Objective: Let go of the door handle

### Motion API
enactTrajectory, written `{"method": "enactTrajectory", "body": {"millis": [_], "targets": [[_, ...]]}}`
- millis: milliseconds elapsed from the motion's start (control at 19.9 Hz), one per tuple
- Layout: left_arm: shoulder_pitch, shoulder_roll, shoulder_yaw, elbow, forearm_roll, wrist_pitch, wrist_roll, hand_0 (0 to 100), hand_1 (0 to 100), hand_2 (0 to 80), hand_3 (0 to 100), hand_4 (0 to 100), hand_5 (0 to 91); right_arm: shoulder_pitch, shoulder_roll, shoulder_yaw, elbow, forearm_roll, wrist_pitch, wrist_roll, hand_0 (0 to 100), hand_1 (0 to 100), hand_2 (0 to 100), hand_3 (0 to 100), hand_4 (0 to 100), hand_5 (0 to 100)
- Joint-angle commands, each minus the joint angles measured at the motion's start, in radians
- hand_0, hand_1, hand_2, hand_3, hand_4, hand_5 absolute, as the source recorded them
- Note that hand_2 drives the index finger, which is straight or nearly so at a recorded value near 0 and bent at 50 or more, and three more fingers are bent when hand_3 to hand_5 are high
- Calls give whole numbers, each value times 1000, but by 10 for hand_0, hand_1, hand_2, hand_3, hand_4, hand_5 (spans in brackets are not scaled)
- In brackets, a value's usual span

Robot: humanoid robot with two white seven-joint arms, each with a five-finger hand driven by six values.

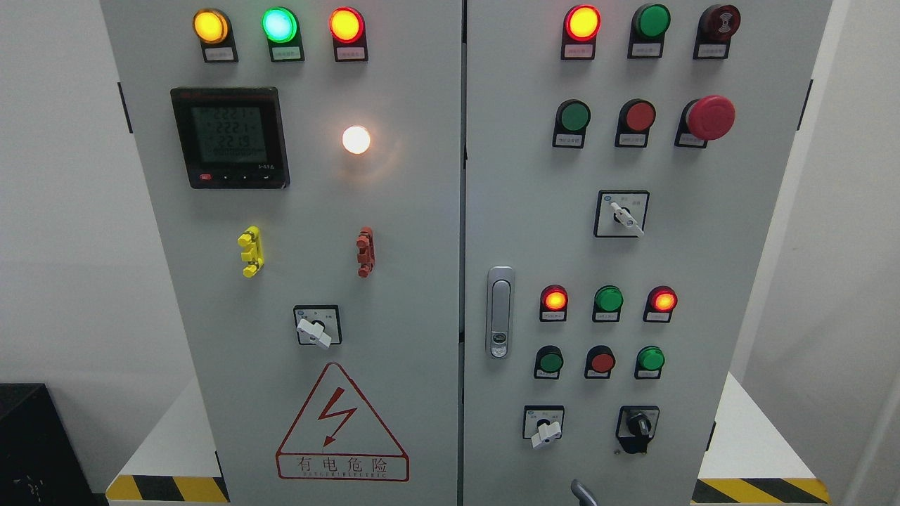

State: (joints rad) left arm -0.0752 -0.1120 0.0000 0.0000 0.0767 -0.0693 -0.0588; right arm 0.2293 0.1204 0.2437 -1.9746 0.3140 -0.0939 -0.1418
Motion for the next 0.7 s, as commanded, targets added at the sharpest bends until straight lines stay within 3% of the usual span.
{"method": "enactTrajectory", "body": {"millis": [0, 100, 351, 451, 552, 652], "targets": [[0, 0, -21, -20, 0, 0, 0, 0, 0, 22, 88, 14, 0, -42, 2, -12, -29, 205, 2, -45, 320, 284, 0, 173, 229, 143], [0, 0, -21, -20, 0, 0, 0, 0, 0, 22, 92, 14, 0, -77, 4, -12, -29, 331, 6, -56, 357, 324, 0, 335, 340, 258], [0, 0, -21, -20, 0, 0, 0, 0, 0, 22, 92, 12, 0, -192, 7, -11, -17, 523, 8, -55, 424, 375, 0, 543, 547, 488], [0, 0, -21, -20, 0, 0, 0, 0, 0, 21, 92, 12, 0, -212, 8, -6, -12, 574, 10, -56, 446, 381, 0, 608, 615, 569], [0, 0, -21, -20, 0, 0, 0, 0, 0, 22, 91, 12, 0, -231, 8, -4, -7, 644, 13, -56, 461, 391, 0, 704, 715, 721], [0, 0, -21, -20, 0, 0, 0, 0, 0, 22, 91, 12, 0, -251, 8, -4, 0, 712, 43, -58, 468, 394, 0, 782, 780, 788]]}}
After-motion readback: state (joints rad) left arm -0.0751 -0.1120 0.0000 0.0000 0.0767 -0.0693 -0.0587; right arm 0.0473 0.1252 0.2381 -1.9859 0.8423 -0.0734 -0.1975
